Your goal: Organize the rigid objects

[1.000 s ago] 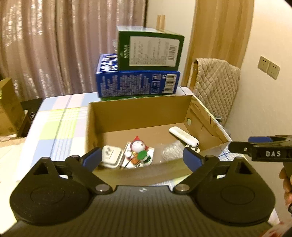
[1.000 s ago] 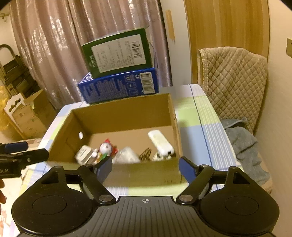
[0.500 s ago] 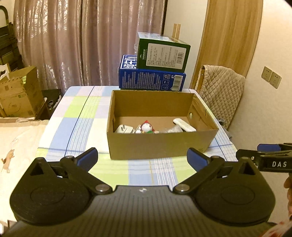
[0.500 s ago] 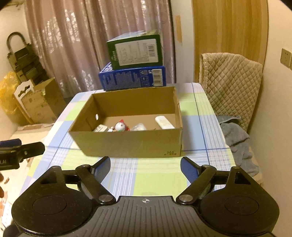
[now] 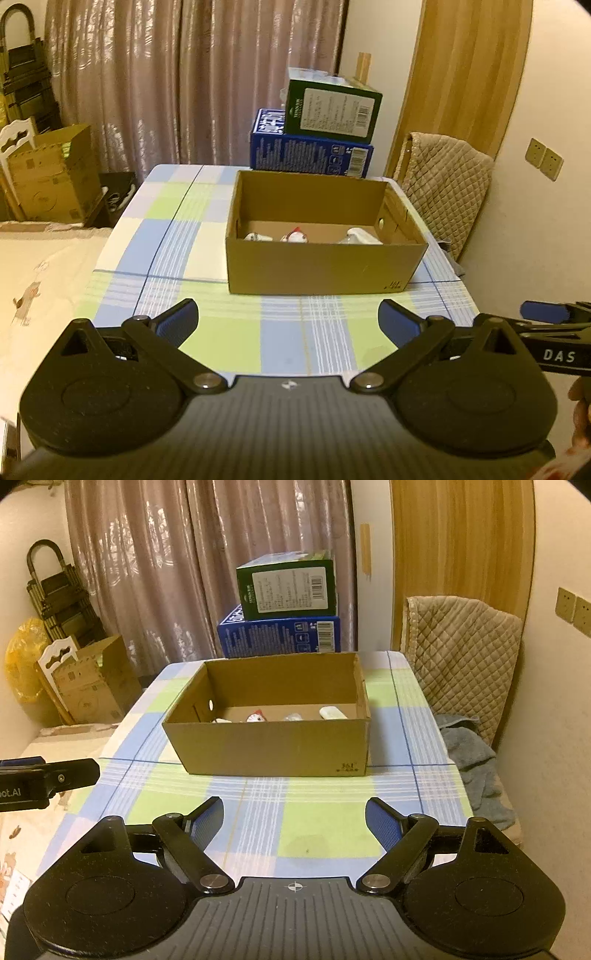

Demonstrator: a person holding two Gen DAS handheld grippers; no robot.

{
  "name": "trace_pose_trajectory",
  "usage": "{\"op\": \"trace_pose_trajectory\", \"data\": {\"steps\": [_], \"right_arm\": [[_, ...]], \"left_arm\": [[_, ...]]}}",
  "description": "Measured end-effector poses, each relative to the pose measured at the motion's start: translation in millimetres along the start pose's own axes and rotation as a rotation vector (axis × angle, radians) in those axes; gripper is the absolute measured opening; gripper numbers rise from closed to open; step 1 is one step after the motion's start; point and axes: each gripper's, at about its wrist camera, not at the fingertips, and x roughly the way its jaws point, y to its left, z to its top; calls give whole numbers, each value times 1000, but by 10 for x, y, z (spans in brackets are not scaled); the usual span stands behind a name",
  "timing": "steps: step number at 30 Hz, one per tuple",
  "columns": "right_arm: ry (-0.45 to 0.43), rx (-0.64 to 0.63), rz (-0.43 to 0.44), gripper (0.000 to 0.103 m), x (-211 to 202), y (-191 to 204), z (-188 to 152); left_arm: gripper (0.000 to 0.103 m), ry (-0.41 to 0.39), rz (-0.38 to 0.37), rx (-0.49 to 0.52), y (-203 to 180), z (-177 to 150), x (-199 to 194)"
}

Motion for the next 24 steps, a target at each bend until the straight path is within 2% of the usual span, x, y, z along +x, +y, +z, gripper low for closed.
{"op": "trace_pose_trajectory", "data": {"steps": [5, 15, 24], "right_arm": [[1, 12, 3, 81, -113, -18, -95], [24, 8, 8, 81, -184, 41, -286], [23, -10, 10, 81, -149, 129, -290]], "left_arm": [[102, 15, -17, -32, 24, -125, -56], [102, 14, 17, -4, -2, -304, -131], [102, 27, 27, 15, -13, -406, -141]]}}
